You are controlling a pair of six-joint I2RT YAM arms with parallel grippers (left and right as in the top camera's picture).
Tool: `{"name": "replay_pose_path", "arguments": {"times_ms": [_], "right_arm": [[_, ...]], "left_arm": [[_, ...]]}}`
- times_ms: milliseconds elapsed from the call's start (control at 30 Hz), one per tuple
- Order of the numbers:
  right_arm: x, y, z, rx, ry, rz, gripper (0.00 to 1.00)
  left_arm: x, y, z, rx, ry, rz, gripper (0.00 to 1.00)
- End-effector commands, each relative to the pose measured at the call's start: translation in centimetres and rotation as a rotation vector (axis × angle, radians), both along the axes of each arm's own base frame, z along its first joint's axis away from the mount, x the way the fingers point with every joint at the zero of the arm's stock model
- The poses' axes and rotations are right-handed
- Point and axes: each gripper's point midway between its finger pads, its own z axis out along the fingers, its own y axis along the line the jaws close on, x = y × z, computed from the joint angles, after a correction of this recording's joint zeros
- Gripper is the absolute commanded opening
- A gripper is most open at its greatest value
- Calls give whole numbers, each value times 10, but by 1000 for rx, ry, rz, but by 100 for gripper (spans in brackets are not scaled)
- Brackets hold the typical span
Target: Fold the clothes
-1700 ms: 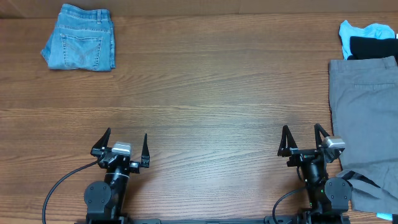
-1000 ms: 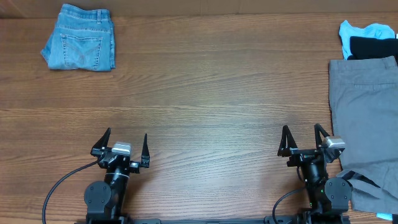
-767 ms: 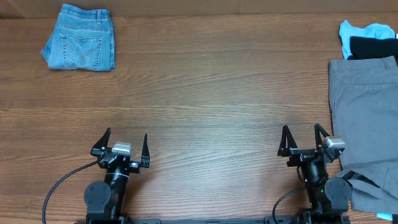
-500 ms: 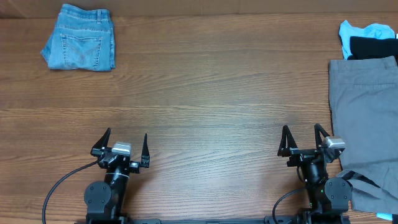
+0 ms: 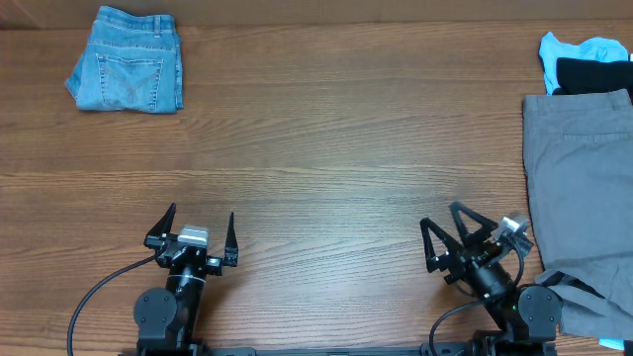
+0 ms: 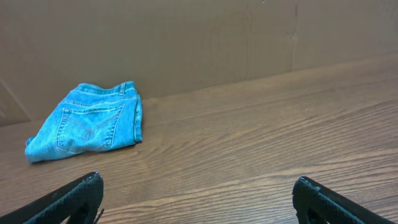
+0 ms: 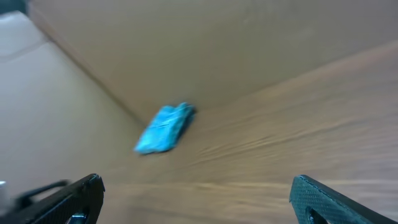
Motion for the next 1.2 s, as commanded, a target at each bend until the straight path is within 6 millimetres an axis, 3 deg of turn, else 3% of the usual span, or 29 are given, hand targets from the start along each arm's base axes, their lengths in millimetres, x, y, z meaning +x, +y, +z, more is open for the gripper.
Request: {"name": "replay_pose_path", "arguments": {"times_ms": [0, 233, 367, 467, 600, 733, 800, 900, 1000, 1100, 1133, 1167], "right_arm": [[-9, 12, 5, 125, 51, 95, 100], [-24, 27, 27, 92, -62, 208, 100], [-26, 24, 43, 85, -141, 194, 100], [-23, 15, 61, 69, -205, 119, 100], [-21, 1, 102, -29, -329, 0, 100], [-3, -19, 133, -130, -313, -151, 100], [21, -34, 143, -208, -229, -239, 100], [60, -56, 140, -306, -60, -346, 100], [123, -88, 114, -472, 250, -413, 100], [162, -109, 92, -529, 472, -393, 100], [185, -121, 72, -532, 609, -377, 100], [195, -126, 60, -538, 686, -364, 100]], "left_arm": [[0, 4, -1, 23, -2, 22, 100], [0, 4, -1, 23, -2, 22, 100], [0, 4, -1, 23, -2, 22, 100], [0, 4, -1, 23, -2, 22, 100], [0, 4, -1, 23, -2, 22, 100], [0, 4, -1, 23, -2, 22, 100], [0, 4, -1, 23, -2, 22, 100], [0, 4, -1, 23, -2, 22, 100], [0, 4, -1, 23, -2, 22, 100], [0, 4, -1, 23, -2, 22, 100], [0, 4, -1, 23, -2, 22, 100], [0, 4, -1, 23, -2, 22, 100]]}}
